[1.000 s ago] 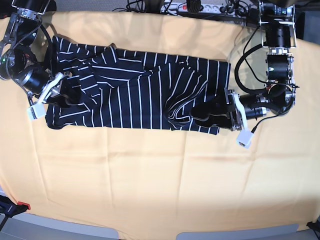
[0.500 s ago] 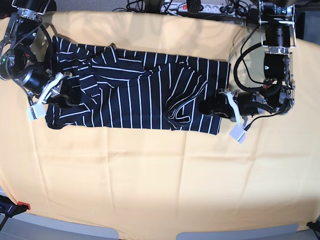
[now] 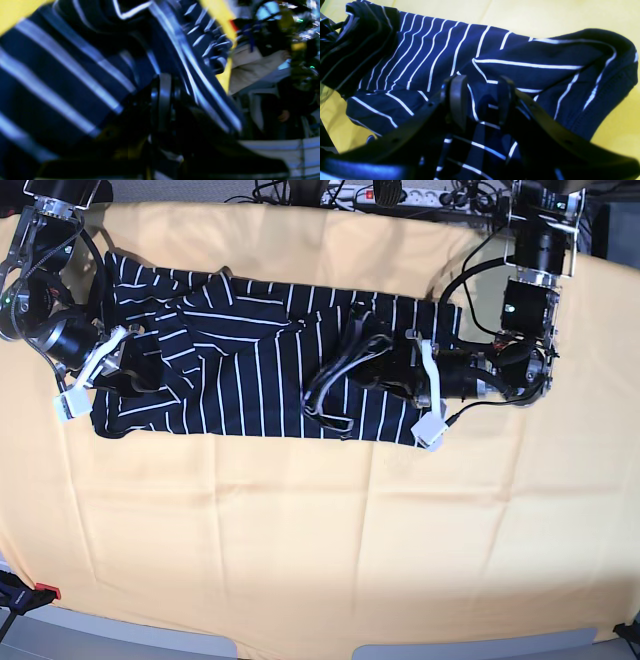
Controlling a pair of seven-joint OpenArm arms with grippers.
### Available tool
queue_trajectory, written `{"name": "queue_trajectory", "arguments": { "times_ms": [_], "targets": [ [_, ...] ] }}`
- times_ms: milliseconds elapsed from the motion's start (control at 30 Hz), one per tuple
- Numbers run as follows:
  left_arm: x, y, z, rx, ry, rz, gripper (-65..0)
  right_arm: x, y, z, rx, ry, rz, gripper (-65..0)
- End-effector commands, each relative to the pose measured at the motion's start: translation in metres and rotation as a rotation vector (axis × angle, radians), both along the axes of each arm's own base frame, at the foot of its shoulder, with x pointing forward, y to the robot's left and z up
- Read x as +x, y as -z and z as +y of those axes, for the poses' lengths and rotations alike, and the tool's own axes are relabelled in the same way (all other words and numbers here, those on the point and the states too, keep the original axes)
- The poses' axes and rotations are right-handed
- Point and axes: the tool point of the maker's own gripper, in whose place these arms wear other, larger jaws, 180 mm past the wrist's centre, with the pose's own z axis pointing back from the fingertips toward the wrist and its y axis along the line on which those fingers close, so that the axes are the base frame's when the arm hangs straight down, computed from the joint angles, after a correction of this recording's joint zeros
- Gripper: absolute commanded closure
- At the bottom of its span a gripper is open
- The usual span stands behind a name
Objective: Fold the T-shirt properly
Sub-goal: 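Fold the strip end inward with the left gripper toward the right gripper, then release the strip and move the right gripper to the folded end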
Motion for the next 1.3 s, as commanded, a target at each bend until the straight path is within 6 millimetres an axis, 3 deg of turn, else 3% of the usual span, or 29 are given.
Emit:
{"name": "queue_trajectory", "arguments": {
  "times_ms": [0,167,333,467,600,733,867,1133,1267],
  "targets": [
    [0.009,-0.022,-0.004,-0.067,-0.007,-0.047,0.0,0.007,-0.016,-0.001,0.010,-0.005,-0.059,-22.7],
    [0.010,-0.039,-0.008,-0.162,-0.011,-0.044,0.0,0.007,-0.016,-0.001,0.009,-0.005,-0.058,-22.7],
    [0.028,-0.042,0.011,-0.114,-0.075,-0.093,0.0,0.015,-0.033,0.004,0.043,-0.016,-0.111,-22.3],
    [0.036,-0.011,0.038,0.086,-0.134,-0.109,0.0,0.023,-0.060,-0.005,-0.017,-0.004,-0.192,-22.3],
    [0.035,0.008,0.051,0.168,-0.176,-0.115,0.0,0.024,-0.080,-0.044,-0.153,0.113,-0.243,-23.0],
    [0.029,0.023,0.063,0.239,-0.191,-0.109,0.0,0.005,-0.057,-0.086,-0.194,0.273,-0.131,-35.5],
    [0.029,0.026,0.066,0.247,-0.205,-0.098,0.0,-0.018,-0.022,-0.104,-0.160,0.335,-0.007,-37.5],
    [0.028,0.026,0.065,0.244,-0.205,-0.097,0.0,-0.041,0.034,-0.099,0.089,0.346,0.168,-37.5],
    [0.029,0.022,0.062,0.212,-0.207,-0.096,0.0,-0.056,0.056,-0.087,0.186,0.295,0.242,-37.5]
  ]
}}
